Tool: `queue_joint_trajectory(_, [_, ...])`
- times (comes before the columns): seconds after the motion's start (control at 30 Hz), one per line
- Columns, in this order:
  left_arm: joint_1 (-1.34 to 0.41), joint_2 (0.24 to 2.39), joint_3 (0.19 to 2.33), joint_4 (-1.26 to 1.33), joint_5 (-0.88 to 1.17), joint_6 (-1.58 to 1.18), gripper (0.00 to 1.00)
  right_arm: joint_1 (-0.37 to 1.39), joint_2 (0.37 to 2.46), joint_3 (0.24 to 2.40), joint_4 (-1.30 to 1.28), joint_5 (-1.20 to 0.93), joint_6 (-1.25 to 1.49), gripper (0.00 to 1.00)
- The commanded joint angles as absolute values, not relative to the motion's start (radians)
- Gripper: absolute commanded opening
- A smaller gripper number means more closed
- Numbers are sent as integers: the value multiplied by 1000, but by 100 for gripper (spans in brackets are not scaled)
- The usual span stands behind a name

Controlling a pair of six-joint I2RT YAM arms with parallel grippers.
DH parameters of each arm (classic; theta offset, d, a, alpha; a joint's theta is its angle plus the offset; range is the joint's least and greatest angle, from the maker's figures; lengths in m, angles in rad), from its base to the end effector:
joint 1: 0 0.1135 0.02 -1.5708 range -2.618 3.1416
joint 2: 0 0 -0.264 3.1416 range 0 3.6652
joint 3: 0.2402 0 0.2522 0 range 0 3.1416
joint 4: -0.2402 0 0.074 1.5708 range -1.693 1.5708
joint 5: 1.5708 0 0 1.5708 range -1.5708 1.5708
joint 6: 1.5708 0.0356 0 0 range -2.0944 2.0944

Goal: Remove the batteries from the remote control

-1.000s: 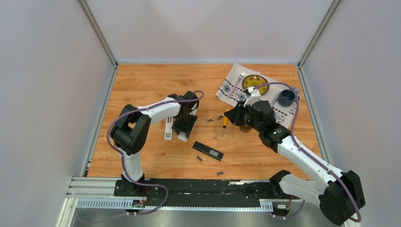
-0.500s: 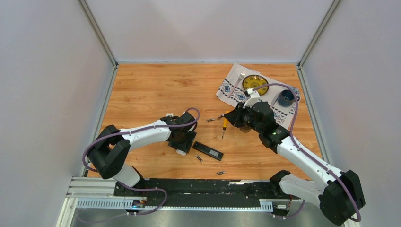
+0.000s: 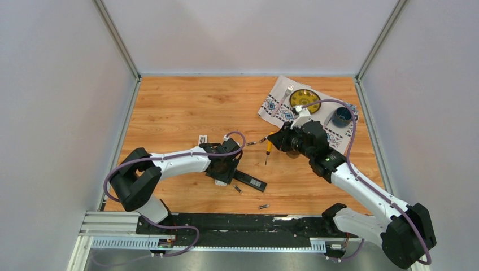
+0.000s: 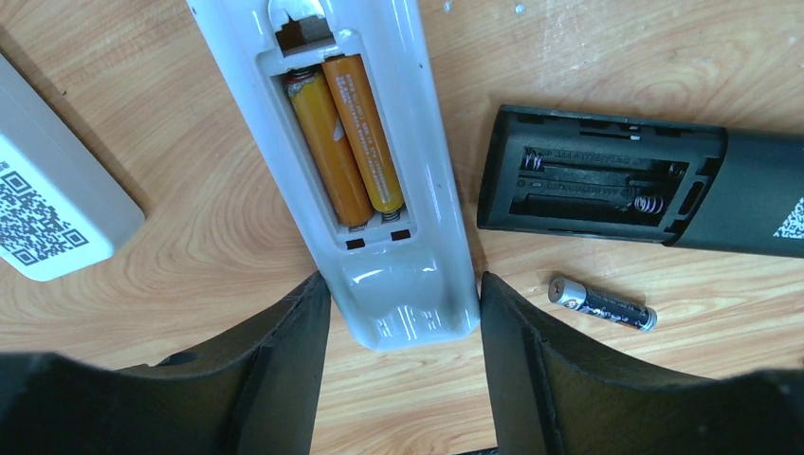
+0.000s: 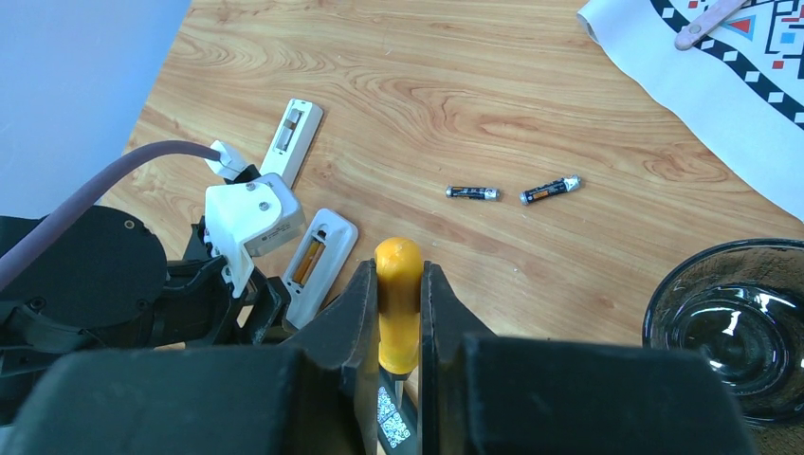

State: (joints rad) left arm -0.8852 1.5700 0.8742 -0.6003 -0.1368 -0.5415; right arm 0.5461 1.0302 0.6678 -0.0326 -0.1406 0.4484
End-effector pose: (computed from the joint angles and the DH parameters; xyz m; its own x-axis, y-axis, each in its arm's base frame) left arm 0.1784 -0.2105 0.1614 -0.9054 0.3004 -0.3001 0.3230 0.9460 -0.0273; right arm 0.1985 0.1265 0.2671 -0.5672 0.1576 -0.8084 -0.4204 0.7886 0.4487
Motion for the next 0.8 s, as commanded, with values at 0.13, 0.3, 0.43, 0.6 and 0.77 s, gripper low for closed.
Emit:
queue_joint_trajectory(0.13, [-897, 1574, 773, -551, -195, -597, 43, 540, 1025, 663, 35, -149, 456, 0])
queue_joint_trajectory(0.3, [-919, 1534, 736, -529, -189, -569, 32, 538, 1032, 666, 35, -155, 457, 0])
queue_joint_trajectory(0.43, [-948, 1529, 747, -525, -184, -549, 29, 540, 1034, 667, 35, -160, 459, 0])
queue_joint_trajectory(0.6, [-979, 1565, 790, -519, -160, -535, 26, 540, 1032, 667, 32, -160, 457, 0])
queue_joint_trajectory(0.77, [-1009, 1614, 837, -517, -140, -538, 25, 540, 1031, 669, 26, -155, 459, 0])
